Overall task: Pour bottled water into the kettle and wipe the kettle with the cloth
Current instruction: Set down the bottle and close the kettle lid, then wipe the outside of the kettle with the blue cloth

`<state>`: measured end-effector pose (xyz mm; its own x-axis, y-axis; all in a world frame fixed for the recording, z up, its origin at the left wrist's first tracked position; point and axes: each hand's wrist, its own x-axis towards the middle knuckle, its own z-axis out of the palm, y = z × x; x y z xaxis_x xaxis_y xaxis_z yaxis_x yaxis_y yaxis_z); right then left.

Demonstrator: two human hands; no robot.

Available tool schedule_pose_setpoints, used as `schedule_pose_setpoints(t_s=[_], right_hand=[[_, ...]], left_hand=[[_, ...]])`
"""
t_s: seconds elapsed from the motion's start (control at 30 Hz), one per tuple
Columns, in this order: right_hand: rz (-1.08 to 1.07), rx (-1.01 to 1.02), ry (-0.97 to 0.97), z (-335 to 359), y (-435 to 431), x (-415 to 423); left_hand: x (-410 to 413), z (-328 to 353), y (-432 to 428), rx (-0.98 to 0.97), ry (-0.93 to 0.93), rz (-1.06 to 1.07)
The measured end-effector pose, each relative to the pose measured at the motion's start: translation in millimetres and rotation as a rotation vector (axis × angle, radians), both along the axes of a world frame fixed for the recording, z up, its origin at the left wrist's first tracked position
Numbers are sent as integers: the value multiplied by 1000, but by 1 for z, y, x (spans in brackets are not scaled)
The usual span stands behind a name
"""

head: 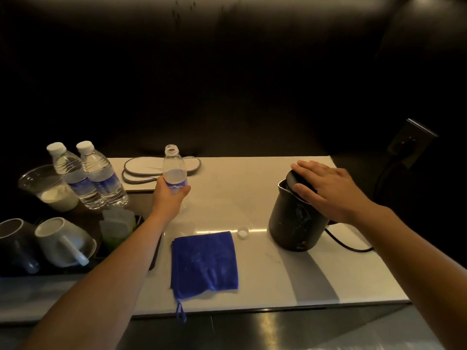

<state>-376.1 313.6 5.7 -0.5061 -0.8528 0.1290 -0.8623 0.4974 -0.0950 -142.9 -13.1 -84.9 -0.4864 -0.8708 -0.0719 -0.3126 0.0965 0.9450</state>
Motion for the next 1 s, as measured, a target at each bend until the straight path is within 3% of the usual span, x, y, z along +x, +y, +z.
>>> schedule_pose_setpoints(t_s=[0.27, 0.37, 0.5, 0.63, 0.73, 0.83, 0.9, 1.0], right_hand=[[31, -47, 67, 15, 3, 16], [112, -231, 165, 18, -6, 62], [329, -294, 75, -26, -33, 144], [265, -145, -38, -82, -60, 171], [195, -38, -74, -110, -71, 166], [133, 26, -112, -122, -69, 161], [141, -23, -106, -118, -63, 162], [194, -264, 18, -96, -52, 159]], left_hand=[[11, -2, -3, 0, -27, 22], [26, -3, 8, -50, -76, 120], [60, -21, 61, -230, -106, 217], [81, -58, 123, -610, -300, -121], [70, -78, 137, -578, -573, -336], [64, -95, 145, -644, -792, -398], [66, -103, 149, -702, -799, -377], [67, -102, 147, -782, -756, -363]])
